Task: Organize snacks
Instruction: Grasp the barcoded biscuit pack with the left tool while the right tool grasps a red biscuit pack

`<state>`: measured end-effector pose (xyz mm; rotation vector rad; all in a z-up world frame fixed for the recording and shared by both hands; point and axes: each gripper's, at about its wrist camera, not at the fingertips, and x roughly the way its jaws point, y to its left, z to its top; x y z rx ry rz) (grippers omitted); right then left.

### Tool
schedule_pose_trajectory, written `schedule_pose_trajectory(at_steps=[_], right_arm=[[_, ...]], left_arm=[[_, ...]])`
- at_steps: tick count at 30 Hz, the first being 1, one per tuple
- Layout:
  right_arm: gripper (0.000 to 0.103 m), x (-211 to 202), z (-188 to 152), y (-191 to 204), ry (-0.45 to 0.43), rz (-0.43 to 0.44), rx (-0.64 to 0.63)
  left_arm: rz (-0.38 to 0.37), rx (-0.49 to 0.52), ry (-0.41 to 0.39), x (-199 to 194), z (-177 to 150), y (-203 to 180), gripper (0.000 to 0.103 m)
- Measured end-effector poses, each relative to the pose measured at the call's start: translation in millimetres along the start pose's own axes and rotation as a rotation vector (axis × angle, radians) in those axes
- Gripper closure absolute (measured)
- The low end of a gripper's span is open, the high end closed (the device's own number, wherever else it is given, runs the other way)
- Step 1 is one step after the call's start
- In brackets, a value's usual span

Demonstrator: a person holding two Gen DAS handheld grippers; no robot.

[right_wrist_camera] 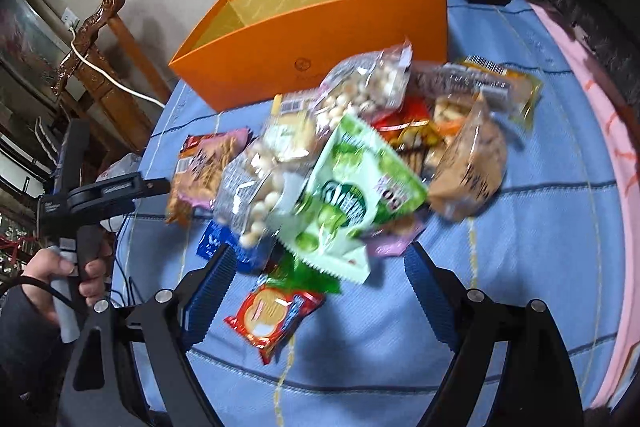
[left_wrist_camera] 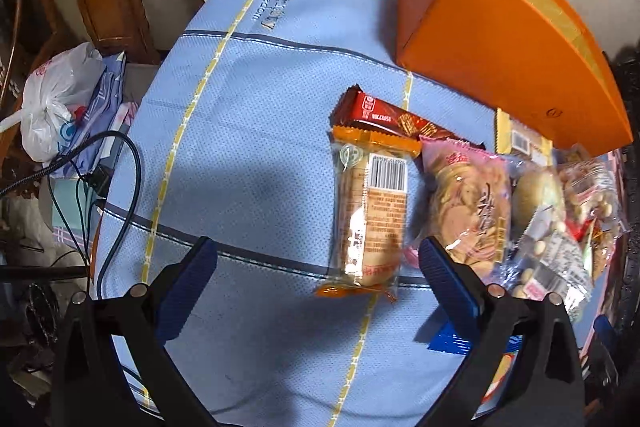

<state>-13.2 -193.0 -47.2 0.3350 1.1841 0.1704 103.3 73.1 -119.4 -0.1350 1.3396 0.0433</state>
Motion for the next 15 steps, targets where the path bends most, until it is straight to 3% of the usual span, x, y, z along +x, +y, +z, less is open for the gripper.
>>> schedule_pose_trajectory(at_steps=[12,13,14,15], right_arm=[[0.016,-1.4,-9.3,-5.9,0.034,-0.017,0.032],[0.016,-1.8,-9.0,-8.1,0.032,-0.020,0.035],[0.016,-1.6,-8.6,-9.5,0.033,-0.023,0.039],[0.016,-1.0,-8.4,-10.7,0.037,-0.023,0.041]], left_arm=[[0.055,0.041,0.047,31.5,24.3,-22.3,0.007],[0.047,0.035,0.055,33.5,25.3,-21.2,0.026],[0.036,0.041,0.080,37.2,25.3,-21.0,0.057],[0.066,0.061,0.081,37.8,25.6,-22.9,0.064]])
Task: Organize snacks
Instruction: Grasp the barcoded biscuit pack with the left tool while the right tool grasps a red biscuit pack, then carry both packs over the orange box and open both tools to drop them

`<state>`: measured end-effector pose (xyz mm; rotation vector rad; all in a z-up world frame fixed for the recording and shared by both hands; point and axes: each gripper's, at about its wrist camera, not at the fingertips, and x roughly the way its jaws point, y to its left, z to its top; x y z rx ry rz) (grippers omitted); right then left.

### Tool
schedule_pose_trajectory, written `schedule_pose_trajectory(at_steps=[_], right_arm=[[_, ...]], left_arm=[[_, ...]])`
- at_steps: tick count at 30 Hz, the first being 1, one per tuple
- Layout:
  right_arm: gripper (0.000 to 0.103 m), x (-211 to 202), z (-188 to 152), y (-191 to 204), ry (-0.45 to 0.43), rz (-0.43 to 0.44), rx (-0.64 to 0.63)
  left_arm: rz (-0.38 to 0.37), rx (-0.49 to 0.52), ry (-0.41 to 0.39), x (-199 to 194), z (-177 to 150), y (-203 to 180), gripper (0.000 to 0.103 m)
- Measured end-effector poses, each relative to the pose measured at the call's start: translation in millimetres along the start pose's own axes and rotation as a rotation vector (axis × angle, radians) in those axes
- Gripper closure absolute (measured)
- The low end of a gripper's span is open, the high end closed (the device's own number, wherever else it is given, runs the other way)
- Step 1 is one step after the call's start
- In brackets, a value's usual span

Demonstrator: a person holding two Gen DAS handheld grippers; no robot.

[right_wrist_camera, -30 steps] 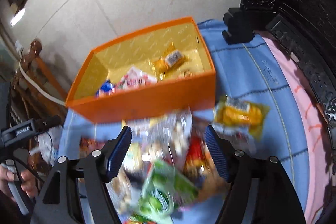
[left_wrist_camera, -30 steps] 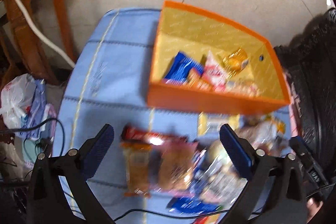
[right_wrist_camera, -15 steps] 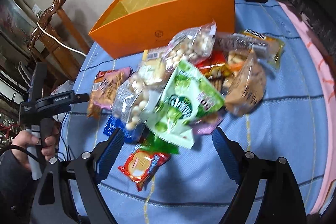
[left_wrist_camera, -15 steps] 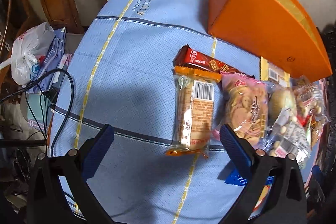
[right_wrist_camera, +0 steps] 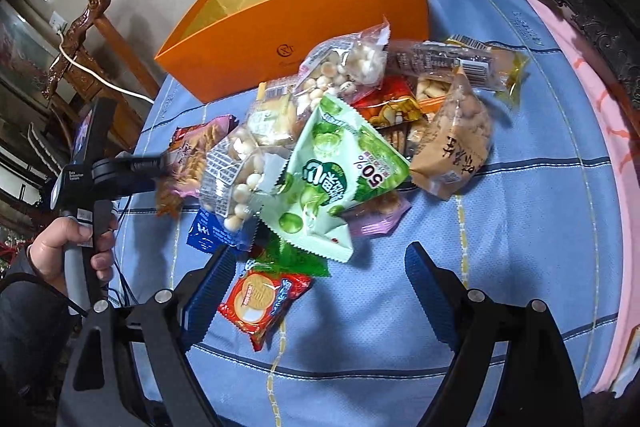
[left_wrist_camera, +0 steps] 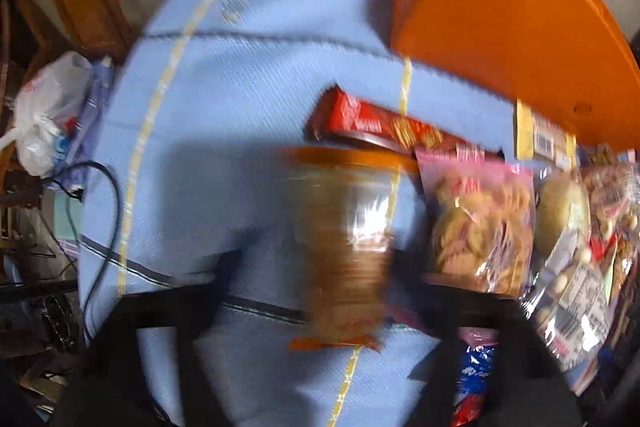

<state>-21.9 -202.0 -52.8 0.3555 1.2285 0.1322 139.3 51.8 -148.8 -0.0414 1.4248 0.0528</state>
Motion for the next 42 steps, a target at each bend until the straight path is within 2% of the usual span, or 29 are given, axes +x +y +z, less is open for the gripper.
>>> schedule_pose_trajectory(at_steps=[1,3,6,12,14,16,18,22,25,26,28,33,38,42], right_arm=[[0.016,1.8,0.2,-1.5,0.008,0.001,0.002],[0.016,8.0,-0.4,-2.2,0.029,-0.001,0.002],[0.016,19.6,-6.7,3.0,0.070,0.005,-0.019],[0.016,50.8,-27.5,39.2,0.207,0.081,-0.137],[0.018,62.2,-29.4,47.0,0.243,0.086,-0.139],[0.027,73.5,-30.0,53.6,0.278,0.095,-0.130],[0.031,83.3,-30.9,59.2,0.305,0.081,-0.123],[0.033,92.2,-28.1,65.5,0.299,0.067,-0.093],[0.035,99.0,-29.5,81.7,0.290,0.003,-0.155],[0.040,98.7,-30.2,85.9,0.290,-0.027,-0.179],[0.057,96.5,-34.0,87.5,0.281,-0.070,-0.203],[0.059,81.8,-38.7,68.6,0.285,-0.024,-0.140],[0.059,48.8,-44.1,51.1,0.252,0.027,-0.119],[0.059,40.3,-38.5,37.1,0.288,0.090,-0.097]], left_arm=[[0.027,0.035,-0.005,0.0,-1.0,-2.0,0.068],[0.022,0.072,0.003,-0.7,-5.1,-3.6,0.068],[0.013,0.076,0.009,-3.5,-19.5,1.1,0.068],[-0.020,0.066,0.022,-8.7,-55.7,18.9,0.068],[-0.026,0.059,0.028,-9.4,-64.0,23.8,0.068],[-0.031,0.059,0.033,-11.1,-70.0,26.9,0.068],[-0.033,0.067,0.030,-13.3,-74.0,29.2,0.068],[-0.041,0.090,0.016,-19.8,-74.5,24.4,0.068],[-0.050,0.099,0.025,-21.1,-74.7,23.4,0.068],[-0.053,0.103,0.027,-21.0,-75.3,22.7,0.068],[-0.059,0.107,0.026,-18.5,-77.1,19.0,0.068],[-0.066,0.114,0.015,-21.6,-73.6,25.8,0.068],[-0.070,0.117,0.002,-31.4,-80.1,29.4,0.068],[-0.129,0.102,0.032,-39.0,-80.5,24.3,0.068]])
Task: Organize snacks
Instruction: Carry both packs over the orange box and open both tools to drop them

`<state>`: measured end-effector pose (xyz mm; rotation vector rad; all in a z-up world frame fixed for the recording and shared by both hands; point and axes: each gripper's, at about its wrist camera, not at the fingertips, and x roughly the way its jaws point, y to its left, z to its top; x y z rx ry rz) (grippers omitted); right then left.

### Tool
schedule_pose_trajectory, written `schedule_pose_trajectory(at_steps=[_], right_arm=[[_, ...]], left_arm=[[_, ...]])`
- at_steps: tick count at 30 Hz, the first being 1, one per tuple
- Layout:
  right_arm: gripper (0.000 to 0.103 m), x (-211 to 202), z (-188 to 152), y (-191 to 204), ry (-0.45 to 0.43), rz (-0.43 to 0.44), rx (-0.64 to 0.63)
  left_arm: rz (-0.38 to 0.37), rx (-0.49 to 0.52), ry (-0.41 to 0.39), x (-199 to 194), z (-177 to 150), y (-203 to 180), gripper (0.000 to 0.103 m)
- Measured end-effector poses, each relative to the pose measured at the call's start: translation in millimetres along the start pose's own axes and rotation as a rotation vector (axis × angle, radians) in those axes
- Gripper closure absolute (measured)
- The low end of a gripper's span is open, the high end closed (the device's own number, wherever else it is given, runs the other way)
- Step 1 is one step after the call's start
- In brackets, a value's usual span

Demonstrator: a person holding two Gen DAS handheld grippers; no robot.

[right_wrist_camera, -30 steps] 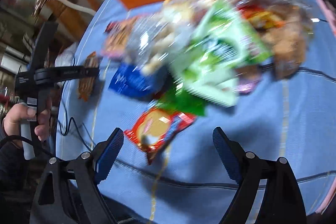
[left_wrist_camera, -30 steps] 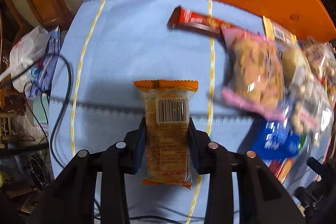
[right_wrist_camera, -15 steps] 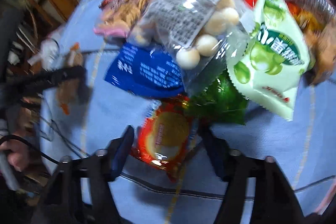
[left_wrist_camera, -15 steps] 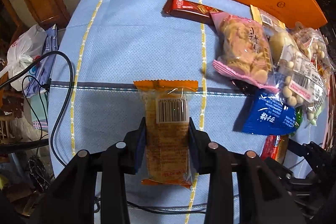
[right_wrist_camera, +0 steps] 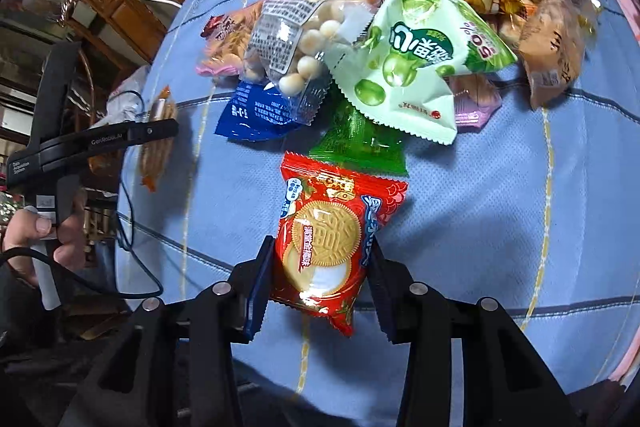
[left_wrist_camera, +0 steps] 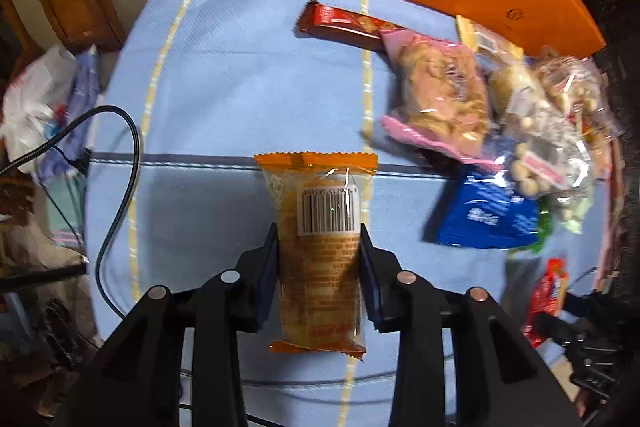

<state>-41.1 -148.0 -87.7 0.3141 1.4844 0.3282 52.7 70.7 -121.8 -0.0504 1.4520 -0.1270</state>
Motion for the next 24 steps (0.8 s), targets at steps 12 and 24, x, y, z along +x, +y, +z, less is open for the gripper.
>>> schedule_pose_trajectory(at_steps=[12,24], right_arm=[[0.059,-92.9,74.3,12.0,-0.304,0.067,-0.055],[0.059,-136.4,208.5,-16.2,-0.539,-0.151,-0.044]], left_arm=[[-0.009,0.124,-0.224,-84.8,49.3,-50.1,0.068],[0.016,0.119,-0.345,-100.3,188.0,-110.0,0.068]])
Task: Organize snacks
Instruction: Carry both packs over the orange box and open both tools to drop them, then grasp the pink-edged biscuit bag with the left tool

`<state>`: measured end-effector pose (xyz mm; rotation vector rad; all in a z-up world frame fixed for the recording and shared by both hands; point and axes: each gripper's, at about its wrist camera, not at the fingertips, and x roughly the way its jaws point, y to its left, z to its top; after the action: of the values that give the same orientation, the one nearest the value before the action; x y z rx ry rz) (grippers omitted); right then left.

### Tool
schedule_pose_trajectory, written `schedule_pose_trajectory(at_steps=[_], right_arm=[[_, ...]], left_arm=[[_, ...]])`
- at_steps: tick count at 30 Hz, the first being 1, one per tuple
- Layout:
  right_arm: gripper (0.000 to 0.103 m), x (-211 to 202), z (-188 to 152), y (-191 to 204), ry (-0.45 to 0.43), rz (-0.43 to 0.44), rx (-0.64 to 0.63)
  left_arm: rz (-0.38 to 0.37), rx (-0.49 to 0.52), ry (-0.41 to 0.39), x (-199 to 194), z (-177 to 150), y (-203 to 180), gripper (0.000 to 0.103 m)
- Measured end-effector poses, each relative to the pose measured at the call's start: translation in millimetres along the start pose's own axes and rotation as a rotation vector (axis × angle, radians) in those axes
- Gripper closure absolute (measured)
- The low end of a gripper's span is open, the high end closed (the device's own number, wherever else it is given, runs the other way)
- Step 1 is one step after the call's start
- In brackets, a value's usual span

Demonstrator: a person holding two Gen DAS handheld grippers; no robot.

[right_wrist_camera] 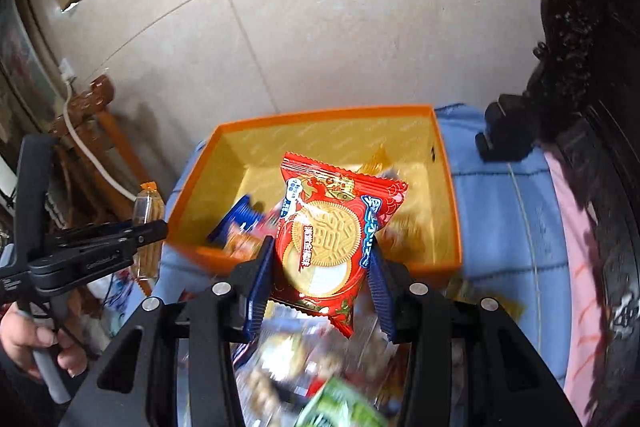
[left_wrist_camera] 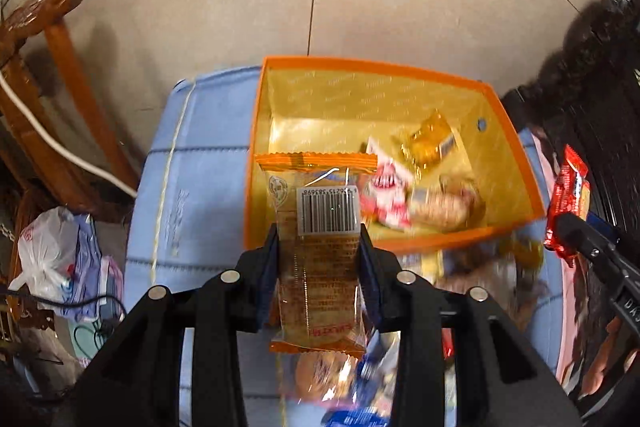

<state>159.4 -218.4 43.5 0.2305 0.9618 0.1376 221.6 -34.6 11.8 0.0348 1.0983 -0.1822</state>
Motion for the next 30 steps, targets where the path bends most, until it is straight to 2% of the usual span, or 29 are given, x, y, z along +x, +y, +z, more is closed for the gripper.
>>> schedule_pose_trajectory(at_steps=[7,9,10,11,12,17,22,26,27,30], right_arm=[[0.058,39.4,18.4,-12.7,0.020,-0.003,0.005],[0.057,48.0,20.2,-14.5,0.021,-0.018,0.001],[0.055,51.1,20.0,-15.2,0.015,-0.035,-0.002],[0.051,51.1,18.6,-15.0,0.003,-0.046,0.000],[0.044,51.1,17.1,-16.3,-0.006,-0.050,0.008],[0.043,53.8,5.8,-22.4,0.017,-0.029,0.026],[0.039,44.0,-21.0,-24.5,0.051,-0.015,0.048],[0.030,25.2,-52.6,-25.3,0.063,-0.005,0.066],[0.027,20.0,-64.0,-26.3,0.072,0.005,0.076],[0.027,12.5,-88.6,-28.8,0.115,0.019,0.099]], left_arm=[[-0.001,0.006,0.016,34.2,26.4,-16.1,0.067],[0.000,-0.001,0.018,41.3,28.5,-15.5,0.046],[-0.003,-0.010,0.018,43.4,28.7,-14.6,0.011],[0.010,-0.030,0.012,44.9,28.9,-12.6,0.004],[0.018,-0.049,-0.010,44.4,28.6,-9.9,0.004],[0.026,-0.077,0.025,50.3,22.5,2.3,0.004],[0.039,-0.090,0.042,42.6,2.6,16.2,0.004],[0.040,-0.115,0.045,27.7,-26.4,29.9,0.004],[0.040,-0.123,0.054,26.2,-34.4,32.8,0.004],[0.038,-0.142,0.109,27.0,-66.3,39.6,0.004]])
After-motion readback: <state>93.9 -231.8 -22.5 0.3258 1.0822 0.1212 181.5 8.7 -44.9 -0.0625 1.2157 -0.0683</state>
